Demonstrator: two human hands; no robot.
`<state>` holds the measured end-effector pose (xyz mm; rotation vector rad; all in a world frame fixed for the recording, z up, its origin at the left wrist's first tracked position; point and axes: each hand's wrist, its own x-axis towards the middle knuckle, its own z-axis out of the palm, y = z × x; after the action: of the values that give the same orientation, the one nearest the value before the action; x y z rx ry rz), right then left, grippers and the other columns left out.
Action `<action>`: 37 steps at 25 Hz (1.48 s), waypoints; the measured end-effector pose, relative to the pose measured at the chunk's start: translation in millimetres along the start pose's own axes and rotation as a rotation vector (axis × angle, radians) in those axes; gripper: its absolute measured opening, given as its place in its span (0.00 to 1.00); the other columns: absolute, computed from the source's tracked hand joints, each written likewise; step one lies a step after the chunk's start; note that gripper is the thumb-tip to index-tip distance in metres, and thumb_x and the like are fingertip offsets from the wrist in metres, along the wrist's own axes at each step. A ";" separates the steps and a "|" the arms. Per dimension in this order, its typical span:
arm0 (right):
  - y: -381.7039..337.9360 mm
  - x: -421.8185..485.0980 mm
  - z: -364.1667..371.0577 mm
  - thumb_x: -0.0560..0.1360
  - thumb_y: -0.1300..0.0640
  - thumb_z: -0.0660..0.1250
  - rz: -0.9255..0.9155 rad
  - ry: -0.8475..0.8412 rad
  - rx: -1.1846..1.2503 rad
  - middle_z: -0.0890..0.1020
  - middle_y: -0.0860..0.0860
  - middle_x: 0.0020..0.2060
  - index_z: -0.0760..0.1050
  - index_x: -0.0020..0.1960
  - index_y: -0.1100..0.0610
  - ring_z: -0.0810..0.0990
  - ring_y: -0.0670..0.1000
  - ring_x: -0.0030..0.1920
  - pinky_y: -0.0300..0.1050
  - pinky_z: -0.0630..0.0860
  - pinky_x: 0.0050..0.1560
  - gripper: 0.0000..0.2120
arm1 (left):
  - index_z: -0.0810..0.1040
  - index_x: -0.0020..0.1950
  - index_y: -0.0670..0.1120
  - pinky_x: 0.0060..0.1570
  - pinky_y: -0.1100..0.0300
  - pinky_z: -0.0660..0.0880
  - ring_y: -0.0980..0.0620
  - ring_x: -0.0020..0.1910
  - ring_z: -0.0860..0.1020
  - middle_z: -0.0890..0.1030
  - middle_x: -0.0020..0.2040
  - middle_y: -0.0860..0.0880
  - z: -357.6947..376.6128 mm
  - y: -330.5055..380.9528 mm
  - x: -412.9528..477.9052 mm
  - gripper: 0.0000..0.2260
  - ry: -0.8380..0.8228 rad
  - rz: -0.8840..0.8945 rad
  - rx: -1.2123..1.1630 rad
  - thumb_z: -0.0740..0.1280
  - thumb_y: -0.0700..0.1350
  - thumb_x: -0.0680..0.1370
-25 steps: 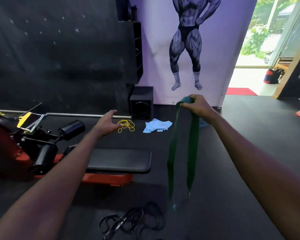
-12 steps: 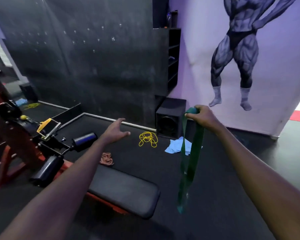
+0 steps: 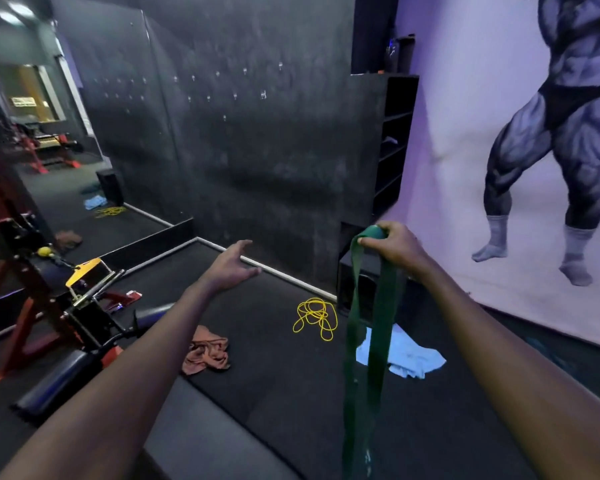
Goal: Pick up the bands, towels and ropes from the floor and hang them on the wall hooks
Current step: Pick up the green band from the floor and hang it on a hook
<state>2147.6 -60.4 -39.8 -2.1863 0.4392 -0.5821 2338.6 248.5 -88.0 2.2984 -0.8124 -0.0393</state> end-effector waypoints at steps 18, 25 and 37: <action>28.8 479.4 102.4 0.69 0.48 0.75 -0.203 -0.301 0.133 0.81 0.48 0.34 0.82 0.45 0.53 0.76 0.45 0.30 0.37 0.70 0.25 0.10 | 0.67 0.74 0.46 0.68 0.58 0.66 0.49 0.69 0.71 0.72 0.71 0.47 -2.8 -69.2 360.7 0.32 0.257 -0.276 0.063 0.75 0.46 0.73; 14.3 635.2 206.2 0.69 0.48 0.76 -0.252 -0.331 0.134 0.84 0.50 0.39 0.82 0.47 0.53 0.79 0.45 0.36 0.37 0.73 0.32 0.11 | 0.67 0.73 0.43 0.65 0.62 0.65 0.49 0.69 0.71 0.73 0.71 0.45 -36.4 -160.4 478.5 0.32 0.294 -0.338 0.101 0.75 0.46 0.72; -58.6 924.3 416.6 0.66 0.44 0.75 -0.297 -0.368 0.151 0.85 0.51 0.39 0.82 0.44 0.53 0.81 0.48 0.41 0.46 0.78 0.43 0.15 | 0.64 0.75 0.42 0.67 0.57 0.67 0.44 0.71 0.70 0.68 0.74 0.43 -158.5 -351.4 742.5 0.35 0.286 -0.384 0.110 0.76 0.45 0.72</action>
<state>3149.7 -217.1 10.6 -2.1632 -0.1231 -0.3414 3164.7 124.0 -44.7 2.4589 -0.2286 0.1623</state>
